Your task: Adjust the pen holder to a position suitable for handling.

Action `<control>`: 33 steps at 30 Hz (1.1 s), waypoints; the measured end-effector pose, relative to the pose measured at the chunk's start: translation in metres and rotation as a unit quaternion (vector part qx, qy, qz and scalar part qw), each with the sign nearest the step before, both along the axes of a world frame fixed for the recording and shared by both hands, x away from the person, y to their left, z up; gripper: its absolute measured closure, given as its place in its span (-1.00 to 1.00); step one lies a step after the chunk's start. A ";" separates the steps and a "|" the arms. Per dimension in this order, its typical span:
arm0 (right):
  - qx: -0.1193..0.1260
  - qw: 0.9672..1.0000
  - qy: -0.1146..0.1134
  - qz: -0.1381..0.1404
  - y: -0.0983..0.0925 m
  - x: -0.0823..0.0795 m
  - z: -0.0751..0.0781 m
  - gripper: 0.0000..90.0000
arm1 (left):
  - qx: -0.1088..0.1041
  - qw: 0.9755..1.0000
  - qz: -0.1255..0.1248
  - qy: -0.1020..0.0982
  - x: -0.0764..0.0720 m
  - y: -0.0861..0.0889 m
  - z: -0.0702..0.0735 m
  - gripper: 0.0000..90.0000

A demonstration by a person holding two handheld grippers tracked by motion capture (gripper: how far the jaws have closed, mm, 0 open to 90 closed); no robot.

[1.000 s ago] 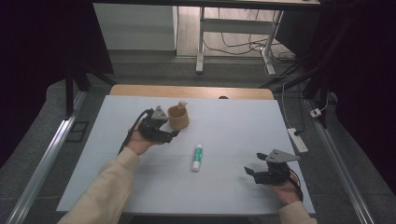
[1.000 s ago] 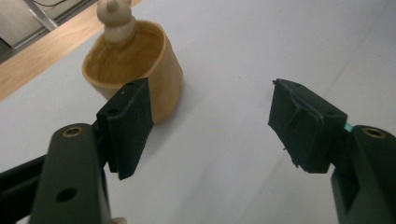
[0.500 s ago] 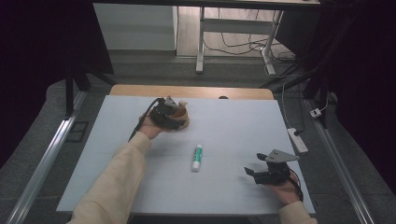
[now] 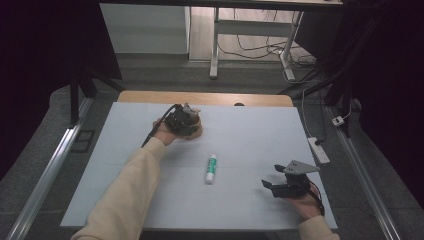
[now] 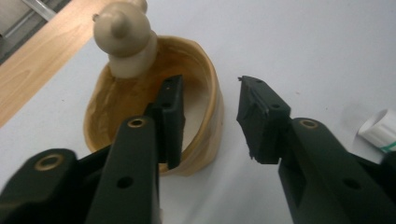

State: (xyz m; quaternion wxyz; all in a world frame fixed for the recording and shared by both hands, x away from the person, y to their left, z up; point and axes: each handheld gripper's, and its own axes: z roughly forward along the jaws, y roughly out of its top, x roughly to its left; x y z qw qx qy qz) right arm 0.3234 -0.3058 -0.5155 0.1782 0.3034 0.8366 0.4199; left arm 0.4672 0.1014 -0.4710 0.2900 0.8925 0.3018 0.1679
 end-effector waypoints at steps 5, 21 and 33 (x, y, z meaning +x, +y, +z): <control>-0.001 1.000 0.000 0.002 0.000 0.000 0.000 -0.55 | 0.006 1.000 -0.001 0.007 0.002 0.000 -0.004 0.45; -0.006 1.000 0.001 -0.001 -0.001 0.000 -0.001 -0.55 | 0.018 1.000 -0.019 0.012 0.007 -0.002 -0.005 0.83; -0.007 1.000 0.002 0.000 -0.001 0.000 -0.001 -0.55 | 0.013 1.000 -0.023 0.017 0.009 0.003 -0.003 0.84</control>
